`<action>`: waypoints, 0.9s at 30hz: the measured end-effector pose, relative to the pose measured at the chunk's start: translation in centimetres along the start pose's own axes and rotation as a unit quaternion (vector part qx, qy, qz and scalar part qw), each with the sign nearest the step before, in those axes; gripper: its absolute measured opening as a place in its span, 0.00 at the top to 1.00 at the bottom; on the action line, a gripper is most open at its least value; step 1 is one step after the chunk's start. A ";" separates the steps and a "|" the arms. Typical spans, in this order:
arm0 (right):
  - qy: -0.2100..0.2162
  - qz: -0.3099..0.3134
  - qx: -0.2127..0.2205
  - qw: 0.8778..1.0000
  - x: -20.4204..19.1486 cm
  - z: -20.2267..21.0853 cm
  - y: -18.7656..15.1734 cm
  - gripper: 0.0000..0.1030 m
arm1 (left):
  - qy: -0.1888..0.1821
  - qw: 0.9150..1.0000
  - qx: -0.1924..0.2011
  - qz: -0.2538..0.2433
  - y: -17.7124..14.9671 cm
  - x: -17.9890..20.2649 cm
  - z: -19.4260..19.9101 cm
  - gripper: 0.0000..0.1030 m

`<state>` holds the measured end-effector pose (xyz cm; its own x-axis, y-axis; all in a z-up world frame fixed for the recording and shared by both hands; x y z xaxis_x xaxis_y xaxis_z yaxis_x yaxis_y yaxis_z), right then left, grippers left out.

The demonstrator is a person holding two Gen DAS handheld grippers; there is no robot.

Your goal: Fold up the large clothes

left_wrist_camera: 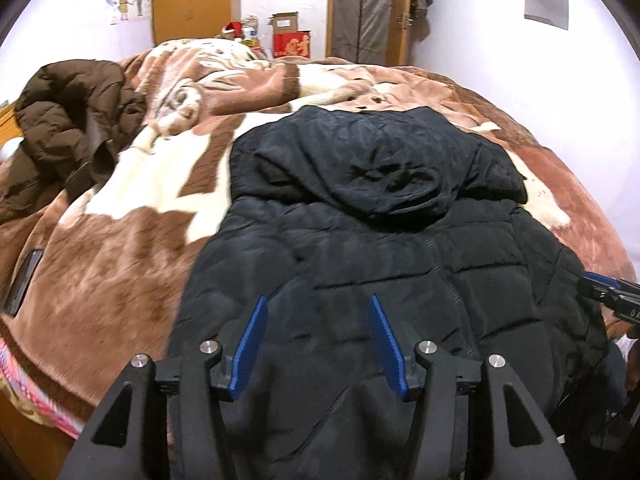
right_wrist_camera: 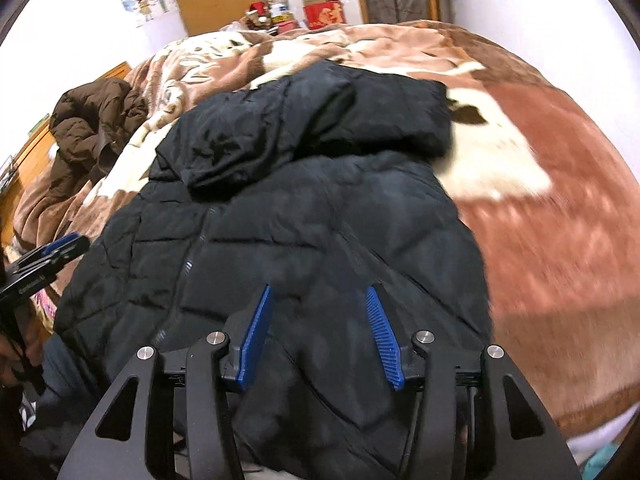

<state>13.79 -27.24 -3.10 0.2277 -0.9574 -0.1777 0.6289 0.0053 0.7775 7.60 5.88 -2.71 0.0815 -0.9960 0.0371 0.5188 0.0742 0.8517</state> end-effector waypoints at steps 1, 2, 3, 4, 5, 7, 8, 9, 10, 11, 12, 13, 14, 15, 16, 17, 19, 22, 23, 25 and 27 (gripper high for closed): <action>-0.006 -0.005 0.001 1.000 0.5 0.3 -0.2 0.52 | 0.005 1.000 -0.001 0.002 -0.2 -0.4 0.1 0.43; -0.013 -0.011 0.002 1.000 1.1 0.6 -0.4 0.51 | 0.012 1.000 -0.004 0.006 -0.5 -1.1 0.3 0.43; -0.021 -0.017 0.003 1.000 1.8 0.8 -0.6 0.51 | 0.020 1.000 -0.006 0.008 -0.7 -1.7 0.4 0.43; -0.027 -0.022 0.003 0.999 2.3 0.9 -0.6 0.51 | 0.026 1.000 -0.007 0.011 -0.9 -2.3 0.5 0.42; -0.034 -0.029 0.003 0.999 3.0 1.1 -0.8 0.48 | 0.035 0.999 -0.010 0.015 -1.2 -3.1 0.4 0.42; -0.048 -0.042 0.002 0.998 4.3 1.0 -1.0 0.41 | 0.053 0.998 -0.015 0.019 -1.7 -4.4 0.2 0.41; -0.054 -0.046 0.001 0.997 4.8 1.0 -1.0 0.40 | 0.063 0.998 -0.017 0.021 -1.9 -5.0 -0.1 0.41; -0.058 -0.050 0.001 0.997 5.2 1.0 -1.1 0.40 | 0.072 0.997 -0.022 0.023 -2.2 -5.7 -0.3 0.41; -0.064 -0.056 0.000 0.996 5.8 0.8 -1.2 0.40 | 0.079 0.996 -0.027 0.027 -2.5 -6.3 -0.6 0.40; -0.068 -0.060 0.000 0.996 6.2 0.8 -1.3 0.40 | 0.084 0.995 -0.033 0.032 -2.8 -6.9 -0.9 0.40; -0.069 -0.066 -0.001 0.995 6.6 0.7 -1.4 0.40 | 0.088 0.995 -0.038 0.036 -3.2 -7.4 -1.2 0.40; -0.070 -0.071 -0.003 0.995 6.8 0.5 -1.5 0.40 | 0.092 0.994 -0.045 0.039 -3.6 -7.8 -1.5 0.40; -0.071 -0.075 -0.010 0.995 7.2 0.2 -1.7 0.40 | 0.094 0.993 -0.051 0.044 -4.0 -8.2 -1.8 0.39; -0.071 -0.079 -0.018 0.994 7.4 -0.1 -2.0 0.40 | 0.093 0.993 -0.056 0.048 -4.4 -8.4 -2.0 0.37; -0.071 -0.084 -0.025 0.994 7.6 -0.4 -2.3 0.40 | 0.091 0.993 -0.060 0.054 -4.8 -8.6 -2.3 0.37; -0.070 -0.089 -0.031 0.993 7.7 -0.6 -2.7 0.40 | 0.087 0.992 -0.065 0.058 -5.2 -8.6 -2.5 0.37; -0.062 -0.101 -0.042 0.992 7.8 -0.9 -3.2 0.40 | 0.079 0.993 -0.071 0.061 -5.8 -8.2 -2.8 0.37; -0.044 -0.112 -0.059 0.991 7.3 -1.4 -3.8 0.40 | 0.067 0.992 -0.079 0.068 -6.3 -7.7 -2.9 0.37; -0.037 -0.112 -0.066 0.991 7.0 -1.5 -4.0 0.40 | 0.062 0.992 -0.081 0.074 -6.4 -7.6 -3.0 0.37; -0.025 -0.111 -0.078 0.990 6.4 -1.7 -4.3 0.40 | 0.060 0.991 -0.085 0.079 -6.6 -7.2 -3.1 0.36; -0.024 -0.102 -0.084 0.991 5.8 -1.7 -4.5 0.40 | 0.058 0.991 -0.088 0.076 -6.9 -6.6 -3.0 0.36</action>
Point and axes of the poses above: each gripper's, at about its wrist camera, not at the fingertips, and z roughly against the way its jaws point, x to its right, y to its top, the point moved 2 cm from there along -z, roughly the way its jaws point, and after that the axes turned 15 degrees about x, right-handed, at the moved point
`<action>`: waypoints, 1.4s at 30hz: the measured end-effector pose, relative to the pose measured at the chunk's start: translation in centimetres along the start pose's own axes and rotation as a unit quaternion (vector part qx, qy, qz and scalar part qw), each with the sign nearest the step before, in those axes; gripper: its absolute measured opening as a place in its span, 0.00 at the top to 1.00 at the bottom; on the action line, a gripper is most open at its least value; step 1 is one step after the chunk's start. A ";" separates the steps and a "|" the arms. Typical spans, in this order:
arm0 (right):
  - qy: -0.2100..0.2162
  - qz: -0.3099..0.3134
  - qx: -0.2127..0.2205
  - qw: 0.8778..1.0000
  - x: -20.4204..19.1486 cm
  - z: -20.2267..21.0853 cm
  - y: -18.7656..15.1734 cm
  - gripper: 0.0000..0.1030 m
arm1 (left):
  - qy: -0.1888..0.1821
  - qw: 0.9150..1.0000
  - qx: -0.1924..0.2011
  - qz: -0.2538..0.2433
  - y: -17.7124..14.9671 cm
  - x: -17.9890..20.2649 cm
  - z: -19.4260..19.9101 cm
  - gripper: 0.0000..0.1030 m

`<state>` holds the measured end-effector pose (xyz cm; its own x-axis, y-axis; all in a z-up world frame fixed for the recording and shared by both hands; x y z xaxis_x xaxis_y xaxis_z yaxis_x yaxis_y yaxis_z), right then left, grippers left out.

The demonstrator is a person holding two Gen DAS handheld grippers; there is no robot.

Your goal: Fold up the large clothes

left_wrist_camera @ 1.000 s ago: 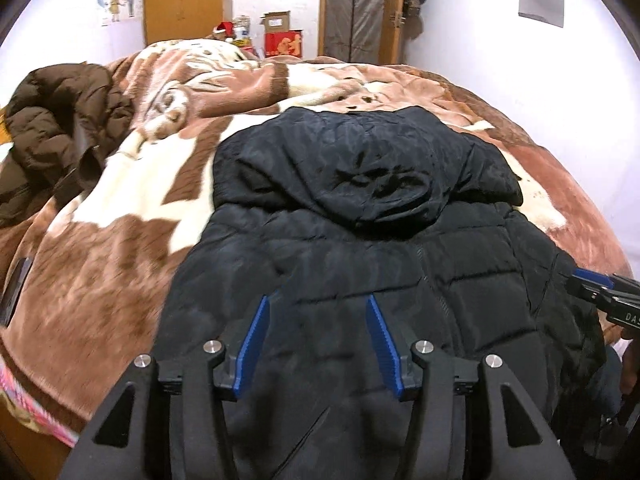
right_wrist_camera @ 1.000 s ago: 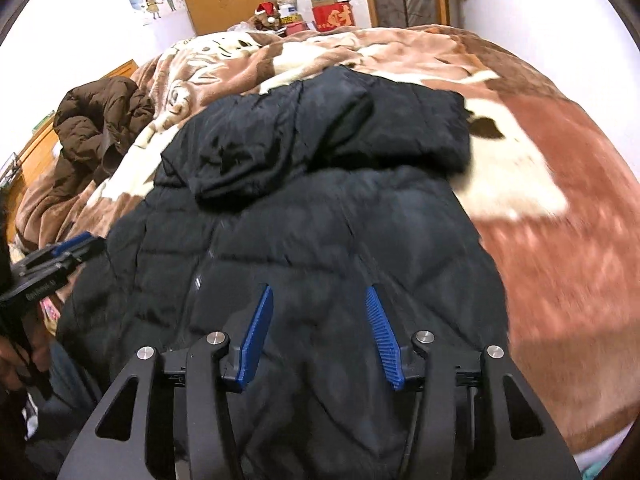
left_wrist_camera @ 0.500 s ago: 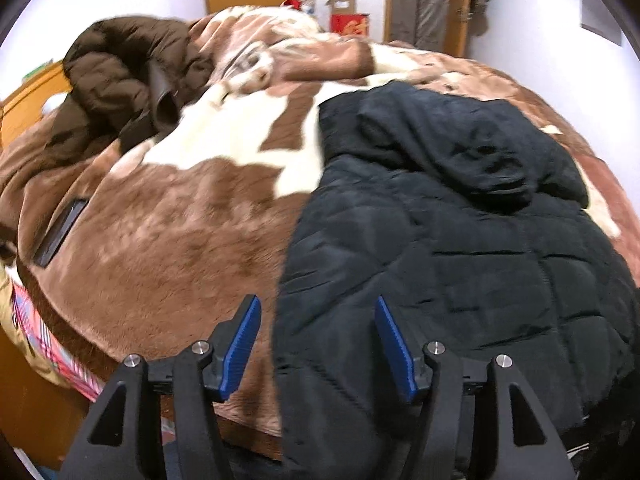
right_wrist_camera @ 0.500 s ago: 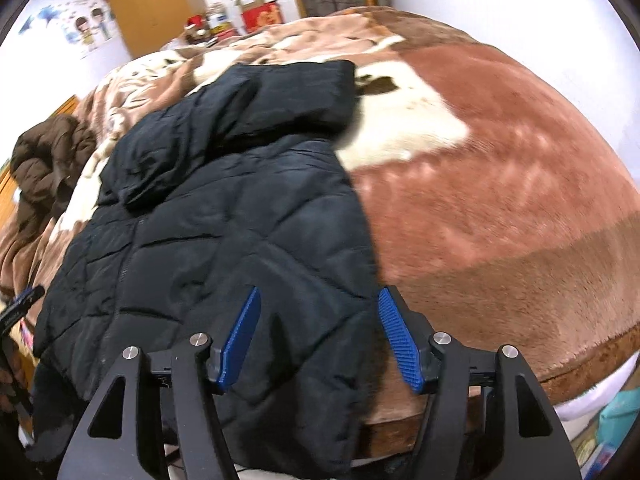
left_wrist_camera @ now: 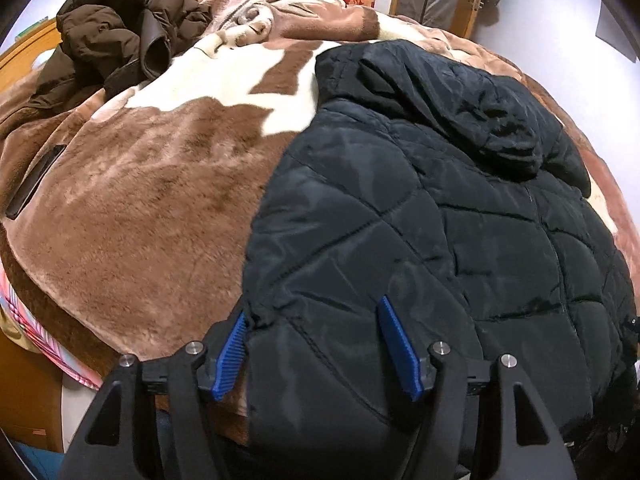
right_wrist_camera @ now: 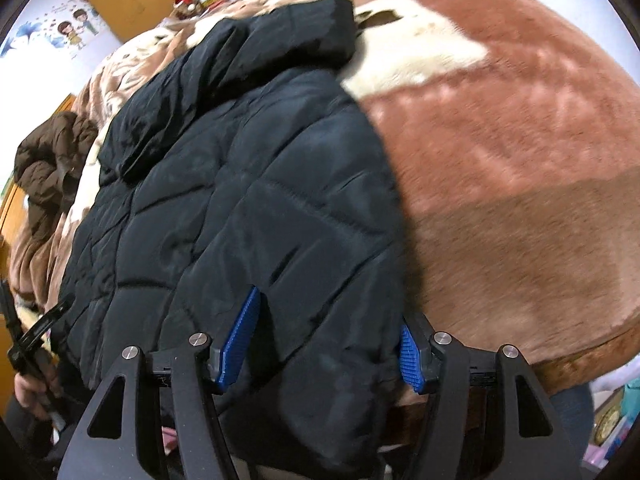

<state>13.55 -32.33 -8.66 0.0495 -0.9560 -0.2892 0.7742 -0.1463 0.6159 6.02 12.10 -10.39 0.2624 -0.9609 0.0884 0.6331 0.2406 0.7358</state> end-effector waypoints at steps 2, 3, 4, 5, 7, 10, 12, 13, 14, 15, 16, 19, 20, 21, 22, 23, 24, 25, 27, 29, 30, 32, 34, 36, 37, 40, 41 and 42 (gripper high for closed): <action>0.000 0.005 -0.003 1.000 -0.4 0.1 -0.1 0.40 | -0.001 1.000 -0.005 0.000 -0.3 0.2 0.1 0.36; 0.000 0.004 -0.004 1.000 -0.4 0.2 -0.1 0.43 | 0.001 1.000 -0.009 0.000 -0.4 0.3 0.0 0.36; -0.004 0.003 -0.005 1.000 -0.4 0.4 -0.1 0.50 | 0.003 1.000 -0.013 -0.001 -0.4 0.3 -0.1 0.37; -0.005 0.003 -0.005 1.000 -0.3 0.4 -0.1 0.59 | 0.003 1.000 -0.017 -0.001 -0.4 0.3 -0.2 0.39; -0.002 0.000 -0.004 1.000 -0.3 0.7 0.1 0.73 | -0.001 1.000 -0.020 -0.002 -0.4 0.5 0.0 0.57; 0.009 -0.003 0.003 1.000 -0.8 1.6 0.8 0.84 | -0.011 1.000 -0.015 -0.011 0.6 0.9 0.8 0.80; 0.021 -0.008 0.011 1.000 -1.0 2.4 1.6 0.85 | -0.025 1.000 -0.003 -0.004 1.8 1.0 1.9 0.83; 0.028 -0.012 0.016 0.999 -1.1 2.9 2.1 0.86 | -0.032 0.999 0.005 -0.001 2.5 1.1 2.4 0.84; 0.038 -0.016 0.024 0.999 -1.2 3.6 2.7 0.86 | -0.040 0.999 0.016 0.002 3.2 1.2 3.2 0.84; 0.046 -0.017 0.033 0.998 -1.4 4.4 3.2 0.87 | -0.047 0.998 0.028 0.006 4.0 1.2 4.0 0.84; 0.051 -0.015 0.041 0.998 -1.7 5.0 3.7 0.87 | -0.053 0.998 0.039 0.009 4.8 1.2 4.7 0.84; 0.066 -0.014 0.061 0.996 -2.1 7.1 4.7 0.87 | -0.068 0.995 0.068 0.023 6.7 0.9 7.0 0.85; 0.071 -0.015 0.066 0.995 -2.3 7.9 4.9 0.87 | -0.073 0.994 0.074 0.030 7.0 0.7 7.7 0.85; 0.075 -0.014 0.070 0.995 -2.3 8.6 4.9 0.87 | -0.078 0.993 0.082 0.036 7.3 0.5 8.5 0.85; 0.079 -0.014 0.073 0.994 -2.2 9.6 4.7 0.87 | -0.082 0.992 0.088 0.040 7.5 0.2 9.2 0.85; 0.082 -0.017 0.074 0.994 -2.3 10.0 4.6 0.87 | -0.087 0.991 0.093 0.047 7.5 -0.1 10.1 0.85; 0.087 -0.021 0.076 0.993 -2.3 10.7 4.3 0.87 | -0.092 0.990 0.096 0.052 7.5 -0.4 10.7 0.85; 0.092 -0.026 0.076 0.993 -2.1 11.4 4.1 0.87 | -0.095 0.989 0.099 0.056 7.3 -0.6 11.5 0.85; 0.098 -0.032 0.079 0.992 -1.9 12.8 3.4 0.87 | -0.100 0.988 0.102 0.061 6.7 -1.0 12.8 0.85; 0.103 -0.041 0.078 0.991 -1.6 13.8 2.8 0.87 | -0.104 0.987 0.100 0.070 6.1 -1.3 13.4 0.85; 0.105 -0.044 0.078 0.990 -1.6 14.0 2.7 0.87 | -0.107 0.987 0.097 0.077 5.9 -1.5 13.6 0.85; 0.108 -0.047 0.080 0.990 -1.6 14.3 2.8 0.87 | -0.109 0.985 0.097 0.087 5.8 -1.6 13.8 0.85; 0.114 -0.051 0.086 0.988 -1.9 14.2 3.5 0.87 | -0.112 0.984 0.101 0.095 6.3 -1.7 13.6 0.85; 0.121 -0.054 0.093 0.987 -2.0 14.1 4.4 0.87 | -0.116 0.982 0.105 0.106 7.0 -1.8 13.5 0.85; 0.126 -0.055 0.098 0.986 -2.3 14.0 5.2 0.87 | -0.117 0.981 0.107 0.109 7.4 -1.9 13.3 0.85; 0.139 -0.061 0.114 0.982 -2.5 13.7 7.5 0.87 | -0.121 0.979 0.118 0.114 9.6 -1.7 12.5 0.85; 0.143 -0.063 0.121 0.980 -2.6 13.5 8.5 0.87 | -0.123 0.978 0.123 0.114 10.3 -1.6 12.3 0.84; 0.145 -0.065 0.126 0.979 -2.8 13.2 9.4 0.87 | -0.124 0.977 0.129 0.114 11.4 -1.5 12.0 0.84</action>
Point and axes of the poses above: each gripper's, at about its wrist camera, not at the fingertips, and z roughly against the way its jaws point, x to its right, y to its top, the point moved 2 cm from there along -z, roughly the way its jaws point, and after that the axes turned 15 degrees about x, right-handed, at the moved point
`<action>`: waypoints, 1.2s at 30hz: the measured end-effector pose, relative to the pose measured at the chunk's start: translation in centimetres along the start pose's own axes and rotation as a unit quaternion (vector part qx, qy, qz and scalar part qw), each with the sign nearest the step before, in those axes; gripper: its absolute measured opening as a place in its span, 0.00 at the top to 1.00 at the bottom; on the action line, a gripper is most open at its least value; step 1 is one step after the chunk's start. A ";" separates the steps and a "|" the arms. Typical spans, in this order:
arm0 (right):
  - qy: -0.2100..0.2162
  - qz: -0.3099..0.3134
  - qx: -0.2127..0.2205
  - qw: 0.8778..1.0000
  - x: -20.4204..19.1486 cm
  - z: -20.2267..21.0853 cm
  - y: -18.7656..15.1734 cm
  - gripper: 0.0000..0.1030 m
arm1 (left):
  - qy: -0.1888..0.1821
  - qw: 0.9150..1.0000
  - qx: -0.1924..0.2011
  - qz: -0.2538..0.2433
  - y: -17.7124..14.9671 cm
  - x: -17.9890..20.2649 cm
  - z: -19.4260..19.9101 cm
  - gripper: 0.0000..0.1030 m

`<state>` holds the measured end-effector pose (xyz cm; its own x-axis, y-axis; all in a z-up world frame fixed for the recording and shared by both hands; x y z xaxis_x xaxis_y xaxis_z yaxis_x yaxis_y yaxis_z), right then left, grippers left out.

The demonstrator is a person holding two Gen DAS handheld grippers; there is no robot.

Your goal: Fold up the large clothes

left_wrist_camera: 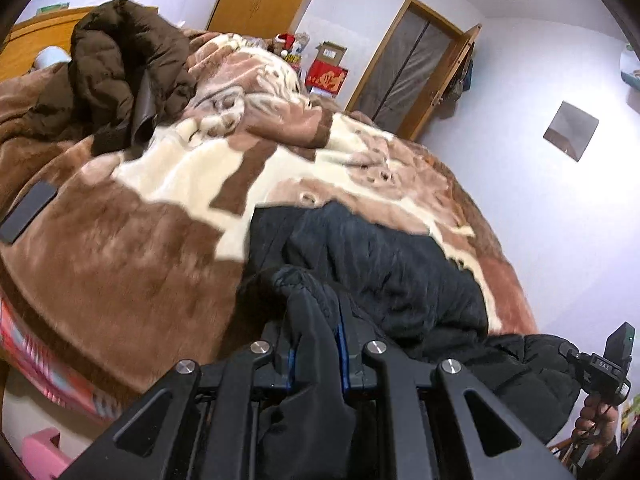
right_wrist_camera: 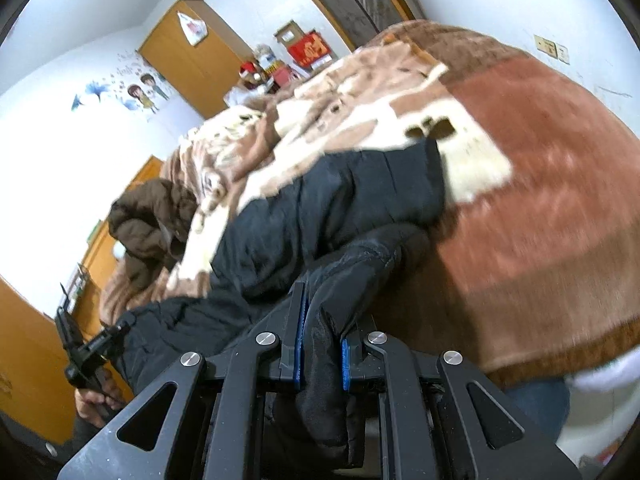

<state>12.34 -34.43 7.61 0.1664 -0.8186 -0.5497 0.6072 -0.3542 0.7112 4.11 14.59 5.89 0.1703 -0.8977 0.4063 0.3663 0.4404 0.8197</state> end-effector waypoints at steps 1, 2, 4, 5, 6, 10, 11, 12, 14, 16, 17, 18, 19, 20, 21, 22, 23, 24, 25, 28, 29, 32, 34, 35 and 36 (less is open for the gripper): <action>0.001 -0.003 0.006 1.000 -0.1 -0.9 1.1 0.87 | -0.001 1.000 0.006 -0.003 0.9 0.3 -0.8 0.84; 0.001 -0.006 0.010 1.000 -0.1 -1.5 1.9 0.87 | 0.000 1.000 0.010 -0.006 1.6 0.6 -1.5 0.84; -0.004 -0.009 0.017 1.000 0.0 -3.3 3.9 0.87 | 0.001 1.000 0.018 -0.012 3.3 1.0 -3.6 0.84; -0.008 -0.009 0.018 1.000 0.2 -4.0 4.6 0.87 | 0.001 1.000 0.020 -0.012 4.0 1.2 -4.5 0.84; -0.014 -0.009 0.019 1.000 0.2 -5.1 5.5 0.87 | 0.003 1.000 0.021 -0.012 4.7 1.3 -5.7 0.84; -0.032 -0.007 0.011 0.999 0.4 -9.5 8.0 0.86 | 0.016 1.000 0.015 -0.011 6.3 1.2 -11.1 0.84; -0.041 -0.007 0.005 0.999 0.6 -11.1 8.6 0.86 | 0.021 1.000 0.010 -0.011 6.5 1.0 -12.6 0.84; -0.052 -0.010 -0.002 0.999 0.9 -12.7 9.0 0.86 | 0.028 1.000 0.003 -0.011 6.6 0.8 -14.3 0.84; -0.068 -0.011 -0.015 0.998 1.6 -15.4 9.6 0.85 | 0.046 0.999 -0.014 -0.014 6.4 0.2 -17.8 0.83; -0.088 -0.010 -0.033 0.995 2.6 -18.6 9.8 0.85 | 0.062 0.997 -0.035 -0.011 5.7 -0.4 -20.9 0.83; -0.093 -0.009 -0.041 0.995 2.9 -19.7 9.7 0.84 | 0.069 0.996 -0.046 -0.011 5.2 -0.8 -22.5 0.83; -0.100 -0.007 -0.052 0.994 3.4 -21.3 9.5 0.83 | 0.077 0.995 -0.058 -0.010 4.5 -1.4 -24.1 0.82; -0.107 -0.008 -0.063 0.992 4.1 -22.7 9.1 0.82 | 0.082 0.994 -0.067 -0.009 4.0 -1.7 -25.2 0.81; -0.113 -0.010 -0.072 0.991 4.7 -23.6 8.7 0.81 | 0.088 0.993 -0.076 -0.012 3.3 -2.0 -26.3 0.80; -0.117 -0.015 -0.082 0.990 5.4 -24.8 8.3 0.81 | 0.095 0.992 -0.084 -0.013 2.6 -2.3 -27.4 0.78; -0.119 -0.021 -0.089 0.989 5.9 -25.6 8.0 0.80 | 0.099 0.991 -0.090 -0.013 1.9 -2.5 -28.2 0.78; -0.119 -0.029 -0.096 0.988 6.6 -26.4 7.6 0.80 | 0.100 0.991 -0.092 -0.013 1.5 -2.6 -28.7 0.77; -0.117 -0.037 -0.098 0.988 7.1 -26.7 7.4 0.79 | 0.102 0.990 -0.091 -0.015 1.3 -2.5 -29.1 0.77; -0.115 -0.045 -0.099 0.987 7.5 -26.9 7.3 0.79 | 0.102 0.990 -0.091 -0.017 1.2 -2.4 -29.3 0.77; -0.095 -0.063 -0.104 0.988 7.9 -26.2 7.7 0.75 | 0.100 0.990 -0.098 -0.019 1.5 -2.2 -29.3 0.76; -0.087 -0.070 -0.102 0.989 7.9 -25.8 8.0 0.71 | 0.098 0.990 -0.100 -0.017 1.8 -2.1 -29.3 0.75; -0.049 -0.103 -0.088 0.990 7.6 -24.1 9.7 0.49 | 0.087 0.991 -0.100 -0.010 3.0 -1.9 -28.6 0.70; -0.031 -0.122 -0.071 0.990 7.2 -22.8 11.0 0.40 | 0.078 0.993 -0.090 -0.006 3.9 -1.7 -28.1 0.59; -0.027 -0.127 -0.067 0.989 7.0 -22.5 11.3 0.40 | 0.073 0.994 -0.083 -0.001 4.5 -1.5 -27.6 0.55; -0.023 -0.130 -0.063 0.989 6.8 -21.9 11.6 0.40 | 0.067 0.995 -0.073 0.004 5.1 -1.3 -27.0 0.49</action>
Point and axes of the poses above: each gripper's, at about its wrist camera, not at the fingertips, and z roughly against the way its jaws point, x to its right, y to its top, the point moved 2 cm from there along -z, roughly the way its jaws point, and after that the axes turned 15 degrees about x, right-handed, at the moved point
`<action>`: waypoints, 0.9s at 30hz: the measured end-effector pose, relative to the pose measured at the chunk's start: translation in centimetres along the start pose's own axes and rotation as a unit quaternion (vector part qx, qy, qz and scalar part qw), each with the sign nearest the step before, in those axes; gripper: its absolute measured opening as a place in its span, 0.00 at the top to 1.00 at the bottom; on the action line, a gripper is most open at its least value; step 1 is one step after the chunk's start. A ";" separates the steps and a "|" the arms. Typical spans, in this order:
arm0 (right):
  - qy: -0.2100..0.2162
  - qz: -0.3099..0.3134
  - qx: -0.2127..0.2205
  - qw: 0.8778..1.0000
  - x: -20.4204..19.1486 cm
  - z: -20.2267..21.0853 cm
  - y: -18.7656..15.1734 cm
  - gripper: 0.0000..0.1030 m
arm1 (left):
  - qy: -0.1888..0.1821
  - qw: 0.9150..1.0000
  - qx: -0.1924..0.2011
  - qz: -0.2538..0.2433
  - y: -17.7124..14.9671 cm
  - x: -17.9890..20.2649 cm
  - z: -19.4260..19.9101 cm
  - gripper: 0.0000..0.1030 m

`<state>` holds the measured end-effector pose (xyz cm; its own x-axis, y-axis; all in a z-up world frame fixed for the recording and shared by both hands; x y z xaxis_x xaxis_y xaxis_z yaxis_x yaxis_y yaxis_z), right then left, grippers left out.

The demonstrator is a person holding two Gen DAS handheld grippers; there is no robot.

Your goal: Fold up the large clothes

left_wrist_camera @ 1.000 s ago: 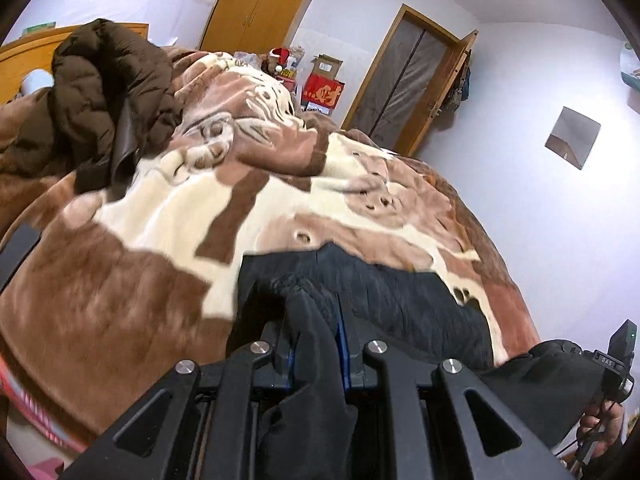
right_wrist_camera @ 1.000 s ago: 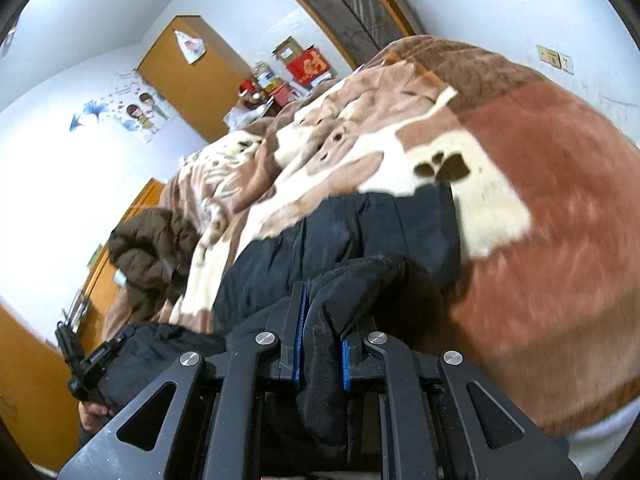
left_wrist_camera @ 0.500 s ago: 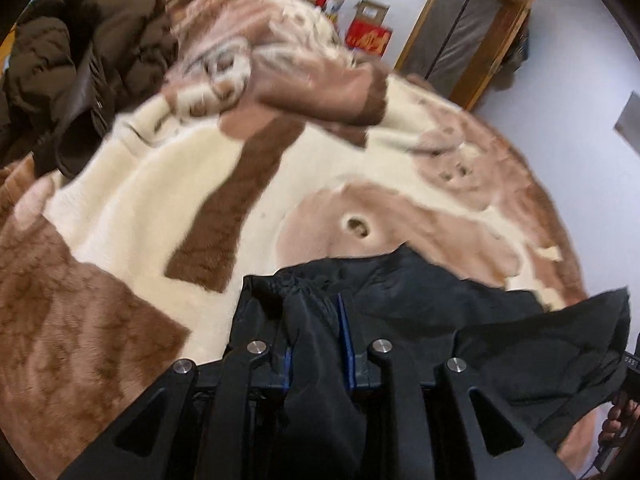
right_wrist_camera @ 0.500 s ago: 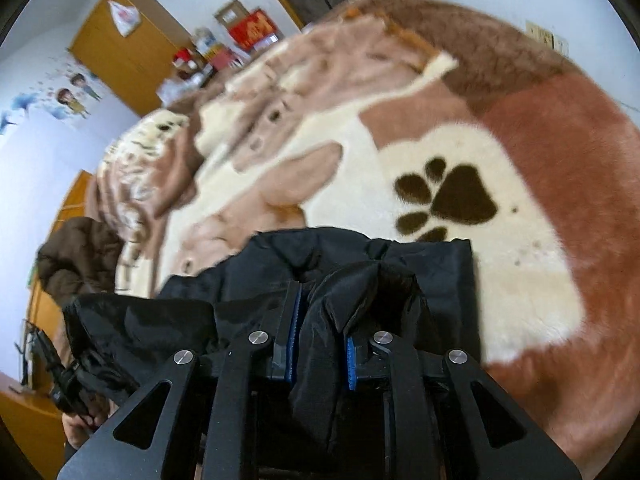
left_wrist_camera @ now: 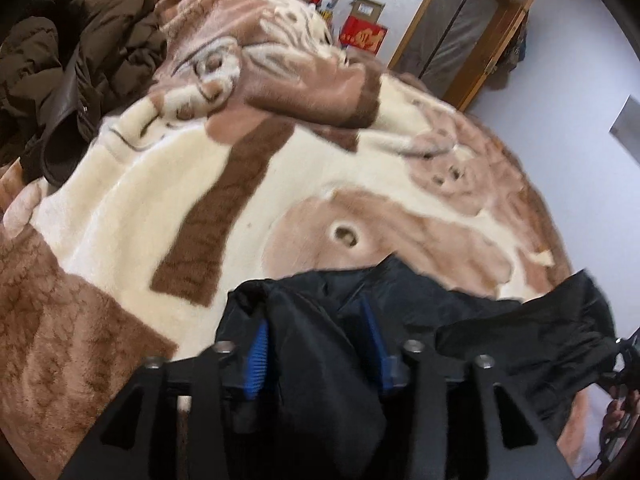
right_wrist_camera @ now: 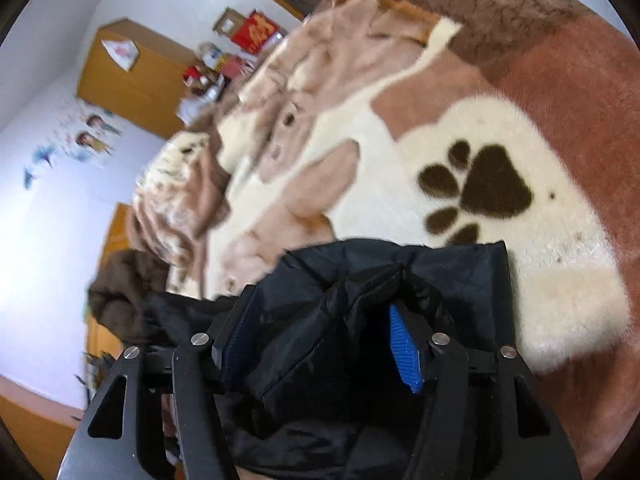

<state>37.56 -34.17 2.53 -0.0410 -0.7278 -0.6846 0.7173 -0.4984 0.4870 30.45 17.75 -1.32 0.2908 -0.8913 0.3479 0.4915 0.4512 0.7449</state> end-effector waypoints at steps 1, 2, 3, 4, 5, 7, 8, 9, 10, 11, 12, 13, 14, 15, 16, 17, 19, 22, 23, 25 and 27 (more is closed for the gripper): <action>0.002 0.002 0.004 1.000 -0.4 0.2 0.1 0.40 | -0.005 1.000 0.011 0.004 0.5 0.1 0.6 0.43; 0.002 0.007 0.008 1.000 -0.8 0.5 0.0 0.40 | -0.008 1.000 0.027 0.006 1.1 0.2 1.5 0.39; 0.003 0.010 0.009 1.000 -1.0 0.8 0.0 0.40 | -0.004 0.999 0.047 0.003 1.6 0.3 2.4 0.30; 0.008 0.009 0.009 1.000 -1.2 0.9 0.0 0.40 | -0.001 0.997 0.071 -0.001 2.3 0.4 3.3 0.24; 0.017 0.001 0.008 1.000 -1.2 1.0 0.1 0.40 | -0.003 0.996 0.092 -0.002 2.8 0.5 4.2 0.22; 0.027 -0.020 0.011 0.999 -0.9 1.1 0.1 0.39 | -0.004 0.995 0.099 0.000 3.4 0.6 4.8 0.21; 0.030 -0.036 0.014 0.999 -0.5 0.9 0.2 0.38 | -0.008 0.995 0.096 -0.001 3.4 0.8 5.0 0.21; 0.032 -0.049 0.013 0.998 -0.1 0.7 0.2 0.37 | -0.013 0.995 0.094 -0.004 3.2 1.1 5.1 0.21; 0.028 -0.057 0.013 0.998 0.1 0.5 0.2 0.37 | -0.018 0.996 0.092 -0.011 2.8 1.5 5.2 0.21; 0.023 -0.056 0.018 0.998 0.3 0.6 0.1 0.37 | -0.022 0.996 0.089 -0.018 2.5 1.9 5.2 0.21; 0.023 -0.050 0.025 0.998 0.1 0.7 0.0 0.36 | -0.029 0.996 0.083 -0.026 1.8 2.3 5.1 0.21; 0.026 -0.041 0.033 0.998 -0.1 1.0 -0.1 0.36 | -0.036 0.996 0.077 -0.034 1.1 2.8 5.1 0.21; 0.030 -0.039 0.037 0.998 -0.1 1.2 -0.1 0.36 | -0.041 0.996 0.069 -0.044 0.4 3.2 4.9 0.21; 0.036 -0.039 0.044 0.998 -0.1 1.4 0.0 0.36 | -0.044 0.996 0.060 -0.055 -0.5 3.6 4.6 0.21; 0.045 -0.044 0.052 0.997 0.1 1.6 0.1 0.36 | -0.046 0.995 0.053 -0.064 -1.3 4.0 4.3 0.21; 0.053 -0.052 0.062 0.995 0.4 1.8 0.3 0.35 | -0.048 0.995 0.042 -0.073 -2.2 4.3 3.8 0.21; 0.052 -0.065 0.090 0.992 1.1 2.5 0.8 0.35 | -0.053 0.995 0.026 -0.081 -3.6 4.9 3.2 0.21; 0.035 -0.033 0.121 0.991 0.9 3.8 0.8 0.35 | -0.064 0.994 0.013 -0.089 -5.1 5.9 2.9 0.21; 0.034 -0.011 0.118 0.992 0.4 3.8 0.3 0.35 | -0.068 0.993 0.013 -0.092 -5.4 6.2 3.0 0.21; 0.029 0.054 0.097 0.993 -1.0 3.4 -1.5 0.35 | -0.081 0.992 0.014 -0.098 -6.3 7.0 3.3 0.21; 0.018 0.125 0.067 0.990 -2.3 2.1 -4.4 0.35 | -0.094 0.989 0.012 -0.112 -7.3 8.0 3.3 0.21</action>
<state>32.97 -31.30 3.10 0.1526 -0.8208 -0.5505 0.6036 -0.3637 0.7096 26.45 7.16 -2.07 0.0180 -0.9627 0.2701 0.5066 0.2417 0.8276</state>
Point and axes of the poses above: each gripper's, at about its wrist camera, not at the fingertips, and z roughly against the way its jaws point, x to its right, y to its top, the point moved 2 cm from there along -z, roughly the way its jaws point, and after that the axes turned 15 degrees about x, right-handed, at the moved point
